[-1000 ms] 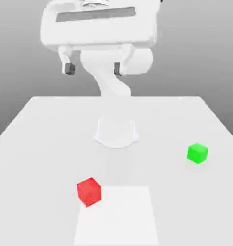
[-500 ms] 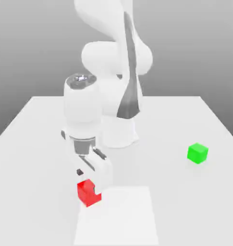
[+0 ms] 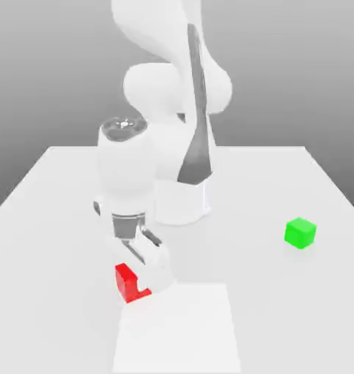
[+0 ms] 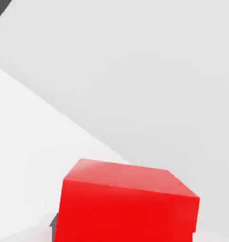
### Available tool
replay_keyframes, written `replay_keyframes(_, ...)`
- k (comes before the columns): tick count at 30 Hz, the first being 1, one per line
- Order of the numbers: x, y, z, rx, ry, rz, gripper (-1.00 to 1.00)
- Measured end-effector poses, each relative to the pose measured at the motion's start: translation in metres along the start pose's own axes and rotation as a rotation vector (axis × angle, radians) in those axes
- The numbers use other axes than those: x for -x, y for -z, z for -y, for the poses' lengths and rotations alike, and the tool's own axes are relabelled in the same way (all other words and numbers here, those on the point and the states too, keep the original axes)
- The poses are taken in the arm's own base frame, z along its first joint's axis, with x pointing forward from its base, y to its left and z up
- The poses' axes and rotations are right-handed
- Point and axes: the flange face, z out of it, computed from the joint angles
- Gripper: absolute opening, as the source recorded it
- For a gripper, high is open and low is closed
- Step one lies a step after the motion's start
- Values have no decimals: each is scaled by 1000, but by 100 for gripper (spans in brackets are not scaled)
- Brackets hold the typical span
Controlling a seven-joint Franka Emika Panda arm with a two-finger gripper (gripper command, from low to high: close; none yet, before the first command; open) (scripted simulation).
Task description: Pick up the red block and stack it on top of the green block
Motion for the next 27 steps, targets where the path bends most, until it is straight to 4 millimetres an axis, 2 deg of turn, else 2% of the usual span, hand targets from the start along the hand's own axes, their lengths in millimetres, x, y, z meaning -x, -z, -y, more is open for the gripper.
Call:
replay_keyframes(4,70,22,-5,-9,207,11,-100)
replay_keyframes(8,150,37,-29,-16,454,21,-100)
replay_keyframes(12,221,48,-74,-18,711,25,-100)
replay_keyframes(16,278,53,-134,-15,968,24,-100)
replay_keyframes(20,317,51,-204,-8,1223,16,-100)
replay_keyframes(23,333,46,-256,-2,1403,6,-100)
replay_keyframes(25,336,40,-268,-3,1445,2,-100)
replay_keyframes(27,337,34,-270,-6,1456,-1,-100)
